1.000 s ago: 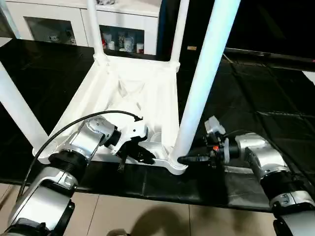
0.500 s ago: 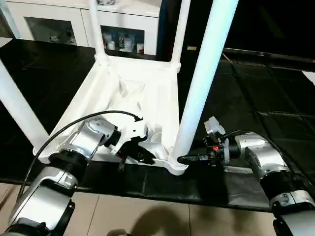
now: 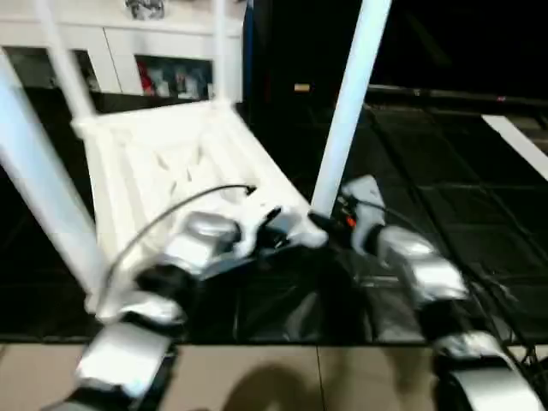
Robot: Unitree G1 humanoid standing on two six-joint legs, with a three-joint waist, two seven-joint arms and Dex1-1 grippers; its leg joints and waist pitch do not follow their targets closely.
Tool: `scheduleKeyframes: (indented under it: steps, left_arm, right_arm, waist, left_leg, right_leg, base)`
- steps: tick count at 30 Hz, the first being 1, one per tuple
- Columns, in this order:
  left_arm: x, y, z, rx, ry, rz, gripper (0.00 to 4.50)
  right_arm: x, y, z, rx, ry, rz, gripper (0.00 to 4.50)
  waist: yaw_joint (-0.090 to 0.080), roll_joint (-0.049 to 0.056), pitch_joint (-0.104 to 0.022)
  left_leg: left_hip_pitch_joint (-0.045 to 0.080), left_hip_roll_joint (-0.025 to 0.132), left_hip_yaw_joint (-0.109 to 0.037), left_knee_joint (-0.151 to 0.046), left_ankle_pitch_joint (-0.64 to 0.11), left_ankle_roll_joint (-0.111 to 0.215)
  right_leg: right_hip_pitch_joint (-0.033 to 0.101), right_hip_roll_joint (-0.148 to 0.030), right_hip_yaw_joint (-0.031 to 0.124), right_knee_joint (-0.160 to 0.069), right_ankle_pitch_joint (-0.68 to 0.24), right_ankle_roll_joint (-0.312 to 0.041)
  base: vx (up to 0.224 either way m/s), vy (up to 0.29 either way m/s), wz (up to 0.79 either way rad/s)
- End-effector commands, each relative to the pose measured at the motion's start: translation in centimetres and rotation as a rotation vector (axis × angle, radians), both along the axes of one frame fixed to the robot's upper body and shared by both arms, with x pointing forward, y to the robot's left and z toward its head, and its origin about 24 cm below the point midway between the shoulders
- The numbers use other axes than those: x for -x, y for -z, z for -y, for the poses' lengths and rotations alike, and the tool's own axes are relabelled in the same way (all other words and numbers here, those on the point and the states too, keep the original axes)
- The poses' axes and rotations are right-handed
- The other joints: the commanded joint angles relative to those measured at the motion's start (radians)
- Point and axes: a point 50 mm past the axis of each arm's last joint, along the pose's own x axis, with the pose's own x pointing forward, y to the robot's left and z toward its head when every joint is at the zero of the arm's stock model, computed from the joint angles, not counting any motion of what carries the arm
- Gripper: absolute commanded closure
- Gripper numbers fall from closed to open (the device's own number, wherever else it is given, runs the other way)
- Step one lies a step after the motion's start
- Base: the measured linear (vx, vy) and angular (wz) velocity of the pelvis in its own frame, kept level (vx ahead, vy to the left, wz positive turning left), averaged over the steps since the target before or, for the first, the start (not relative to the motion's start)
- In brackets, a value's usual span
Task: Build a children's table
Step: Rotate leg to tighten
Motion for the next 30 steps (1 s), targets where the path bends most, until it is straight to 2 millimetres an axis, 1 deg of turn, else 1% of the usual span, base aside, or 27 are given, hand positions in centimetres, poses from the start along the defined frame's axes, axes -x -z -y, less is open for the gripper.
scheduleKeyframes:
  steps: [1, 3, 4, 5, 7, 8, 9, 10, 11, 12, 13, 15, 16, 17, 18, 19, 20, 21, 22, 23, 24, 26, 27, 28, 29, 30]
  left_arm:
    - [0.2, -1.0, 3.6, 0.082, 0.027, 0.032, 4.5]
    - [0.1, -1.2, 3.8, 0.073, 0.019, 0.045, 4.5]
    - [0.1, -1.2, 3.8, 0.072, 0.018, 0.046, 4.5]
    - [0.0, -1.2, 3.7, 0.063, 0.018, 0.052, 4.5]
    - [-0.1, -1.3, 3.2, 0.046, 0.019, 0.063, 4.5]
    - [-0.1, -1.3, 3.2, 0.045, 0.021, 0.064, 4.5]
    - [-0.1, -1.3, 3.1, 0.042, 0.026, 0.067, 4.5]
    - [-0.1, -1.3, 2.7, 0.042, 0.046, 0.06, 4.5]
    - [-0.1, -1.3, 2.4, 0.039, 0.058, 0.058, 4.5]
    - [0.0, -1.3, 2.2, 0.034, 0.071, 0.06, 4.5]
    - [0.0, -1.4, 2.0, 0.028, 0.08, 0.063, 4.5]
    - [0.1, -1.4, 1.3, 0.018, 0.113, 0.058, 4.5]
    - [0.1, -1.4, 1.0, 0.016, 0.121, 0.053, 4.5]
    - [0.1, -1.4, 0.6, 0.014, 0.14, 0.058, 4.5]
    - [0.1, -1.5, 0.5, 0.014, 0.15, 0.062, 4.5]
    - [0.2, -1.4, 0.1, 0.013, 0.17, 0.054, 4.5]
    - [0.3, -1.3, -0.1, 0.011, 0.176, 0.043, 4.5]
    - [0.4, -1.2, -0.6, 0.0, 0.193, 0.032, 4.5]
    - [0.5, -1.0, -0.9, -0.009, 0.206, 0.025, 4.5]
    - [0.6, -1.0, -1.2, -0.02, 0.23, 0.026, 4.5]
    - [0.8, -0.9, -1.8, -0.026, 0.272, 0.02, 4.5]
    - [1.1, -1.0, -2.4, -0.025, 0.337, 0.015, 4.5]
    - [1.3, -1.0, -2.7, -0.034, 0.364, 0.006, 4.5]
    - [1.4, -1.0, -2.9, -0.04, 0.385, 0.009, 4.5]
    - [1.5, -1.1, -3.2, -0.045, 0.416, 0.005, 4.5]
    - [1.6, -1.1, -3.5, -0.05, 0.441, -0.008, 4.5]
  right_arm:
    - [1.6, 1.7, -5.1, -0.016, -0.178, -0.093, 2.57]
    - [1.6, 1.5, -5.5, -0.035, -0.164, -0.093, 2.57]
    - [1.6, 1.5, -5.5, -0.036, -0.161, -0.094, 2.23]
    - [1.6, 1.4, -5.5, -0.036, -0.155, -0.089, 2.23]
    - [1.6, 1.3, -5.4, -0.039, -0.15, -0.08, 1.83]
    - [1.6, 1.3, -5.4, -0.039, -0.15, -0.079, 1.83]
    - [1.7, 1.3, -5.3, -0.038, -0.151, -0.077, 1.78]
    - [1.7, 1.3, -5.2, -0.044, -0.157, -0.071, 1.54]
    - [1.7, 1.3, -5.0, -0.045, -0.155, -0.068, 1.42]
    - [1.7, 1.2, -4.8, -0.05, -0.161, -0.059, 1.42]
    - [1.7, 1.1, -4.6, -0.054, -0.165, -0.051, 1.36]
    - [1.7, 0.9, -3.8, -0.067, -0.18, -0.035, 1.21]
    - [1.7, 0.8, -3.4, -0.076, -0.194, -0.023, 1.08]
    - [1.7, 0.6, -2.9, -0.088, -0.208, -0.013, 0.96]
    - [1.7, 0.6, -2.7, -0.089, -0.207, -0.014, 0.86]
    - [1.7, 0.4, -2.1, -0.092, -0.225, -0.001, 0.77]
    - [1.8, 0.2, -1.8, -0.093, -0.242, 0.01, 0.77]
    - [1.8, 0.1, -1.3, -0.09, -0.263, 0.018, 0.59]
    - [1.8, -0.1, -0.9, -0.087, -0.279, 0.023, 0.48]
    - [1.9, -0.2, -0.4, -0.08, -0.312, 0.036, 0.43]
    - [2.1, -0.5, 0.5, -0.045, -0.392, 0.072, 0.38]
    - [2.4, -0.8, 1.5, -0.055, -0.452, 0.08, 0.15]
    - [2.5, -0.9, 1.9, -0.06, -0.481, 0.081, 0.15]
    - [2.5, -0.9, 2.1, -0.055, -0.498, 0.082, 0.15]
    - [2.6, -1.0, 2.4, -0.056, -0.529, 0.081, 0.15]
    - [2.8, -1.1, 2.7, -0.066, -0.564, 0.077, 0.15]
  waist:
    - [0.0, -0.001, -0.05]
    - [-0.001, -0.002, -0.051]
    - [-0.001, -0.001, -0.051]
    - [-0.001, -0.001, -0.05]
    - [-0.001, 0.0, -0.051]
    - [-0.001, -0.002, -0.051]
    - [0.0, -0.002, -0.05]
    - [0.001, -0.002, -0.051]
    - [0.001, -0.002, -0.051]
    - [0.0, -0.002, -0.052]
    - [0.0, -0.002, -0.052]
    - [-0.001, -0.004, -0.053]
    - [0.0, -0.002, -0.053]
    - [0.001, -0.002, -0.056]
    - [0.001, -0.002, -0.057]
    - [0.002, 0.004, -0.058]
    - [0.001, 0.002, -0.059]
    - [0.004, 0.003, -0.06]
    - [0.004, 0.003, -0.062]
    - [0.005, 0.001, -0.062]
    - [0.008, 0.002, -0.061]
    - [0.012, 0.001, -0.061]
    - [0.014, 0.003, -0.06]
    - [0.014, 0.001, -0.06]
    - [0.017, 0.003, -0.059]
    - [0.02, 0.003, -0.059]
  left_leg:
    - [0.014, 0.058, -0.04, -0.07, -0.256, 0.024]
    - [0.012, 0.06, -0.041, -0.072, -0.254, 0.027]
    - [0.013, 0.06, -0.041, -0.073, -0.255, 0.027]
    - [0.012, 0.061, -0.042, -0.074, -0.256, 0.028]
    - [0.012, 0.062, -0.041, -0.074, -0.25, 0.029]
    - [0.011, 0.062, -0.04, -0.074, -0.248, 0.029]
    - [0.011, 0.061, -0.04, -0.075, -0.249, 0.031]
    - [0.011, 0.061, -0.04, -0.075, -0.244, 0.032]
    - [0.01, 0.062, -0.04, -0.075, -0.24, 0.031]
    - [0.009, 0.062, -0.04, -0.076, -0.237, 0.032]
    - [0.009, 0.063, -0.04, -0.076, -0.235, 0.032]
    - [0.007, 0.063, -0.04, -0.077, -0.231, 0.034]
    - [0.005, 0.062, -0.04, -0.077, -0.224, 0.036]
    - [0.001, 0.064, -0.038, -0.076, -0.194, 0.045]
    - [0.001, 0.064, -0.037, -0.075, -0.184, 0.049]
    - [0.001, 0.065, -0.037, -0.074, -0.168, 0.053]
    - [0.0, 0.066, -0.036, -0.074, -0.166, 0.055]
    - [0.001, 0.066, -0.034, -0.072, -0.16, 0.059]
    - [-0.002, 0.067, -0.035, -0.072, -0.149, 0.062]
    - [-0.005, 0.064, -0.032, -0.069, -0.131, 0.074]
    - [-0.005, 0.064, -0.032, -0.069, -0.13, 0.076]
    - [-0.005, 0.064, -0.032, -0.068, -0.135, 0.079]
    - [-0.004, 0.067, -0.032, -0.069, -0.138, 0.081]
    - [-0.004, 0.069, -0.032, -0.069, -0.143, 0.081]
    - [0.0, 0.072, -0.031, -0.07, -0.153, 0.076]
    - [0.001, 0.071, -0.03, -0.069, -0.155, 0.075]
  right_leg:
    - [0.029, -0.121, 0.066, -0.119, -0.52, -0.06]
    - [0.03, -0.12, 0.068, -0.116, -0.503, -0.06]
    - [0.029, -0.119, 0.069, -0.116, -0.497, -0.061]
    - [0.03, -0.12, 0.071, -0.114, -0.485, -0.066]
    - [0.03, -0.12, 0.073, -0.112, -0.472, -0.07]
    - [0.03, -0.12, 0.073, -0.112, -0.468, -0.071]
    - [0.03, -0.121, 0.074, -0.112, -0.469, -0.073]
    - [0.031, -0.122, 0.074, -0.111, -0.467, -0.072]
    - [0.03, -0.122, 0.075, -0.11, -0.46, -0.074]
    - [0.032, -0.121, 0.075, -0.108, -0.453, -0.076]
    - [0.031, -0.121, 0.076, -0.108, -0.442, -0.079]
    - [0.034, -0.122, 0.077, -0.105, -0.43, -0.083]
    - [0.036, -0.122, 0.078, -0.103, -0.419, -0.084]
    - [0.038, -0.121, 0.08, -0.096, -0.361, -0.097]
    - [0.039, -0.12, 0.081, -0.093, -0.339, -0.104]
    - [0.039, -0.12, 0.082, -0.087, -0.295, -0.123]
    - [0.04, -0.119, 0.081, -0.086, -0.278, -0.131]
    - [0.042, -0.12, 0.081, -0.082, -0.246, -0.146]
    - [0.045, -0.12, 0.081, -0.078, -0.225, -0.152]
    - [0.047, -0.118, 0.081, -0.077, -0.203, -0.158]
    - [0.046, -0.119, 0.08, -0.077, -0.204, -0.159]
    - [0.046, -0.119, 0.079, -0.079, -0.218, -0.153]
    - [0.046, -0.117, 0.079, -0.078, -0.221, -0.155]
    - [0.045, -0.117, 0.079, -0.077, -0.224, -0.155]
    - [0.04, -0.115, 0.078, -0.079, -0.237, -0.157]
    - [0.04, -0.116, 0.078, -0.078, -0.24, -0.158]
  base:
    - [0.0, 0.0, 0.0]
    - [0.0, 0.0, 0.0]
    - [0.0, 0.0, 0.0]
    - [0.0, 0.0, 0.0]
    - [0.0, 0.0, 0.0]
    - [0.0, 0.0, 0.0]
    - [0.0, 0.0, 0.0]
    - [0.0, 0.0, 0.0]
    - [0.0, 0.0, 0.0]
    - [0.0, 0.0, 0.0]
    - [0.0, 0.0, 0.0]
    - [0.0, 0.0, 0.0]
    - [0.0, 0.0, 0.0]
    - [0.0, 0.0, 0.0]
    - [0.0, 0.0, 0.0]
    - [0.0, 0.0, 0.0]
    - [0.0, 0.0, 0.0]
    - [0.0, 0.0, 0.0]
    - [0.0, 0.0, 0.0]
    - [0.0, 0.0, 0.0]
    - [0.0, 0.0, 0.0]
    - [0.0, 0.0, 0.0]
    - [0.0, 0.0, 0.0]
    - [0.0, 0.0, 0.0]
    - [0.0, 0.0, 0.0]
    - [0.0, 0.0, 0.0]
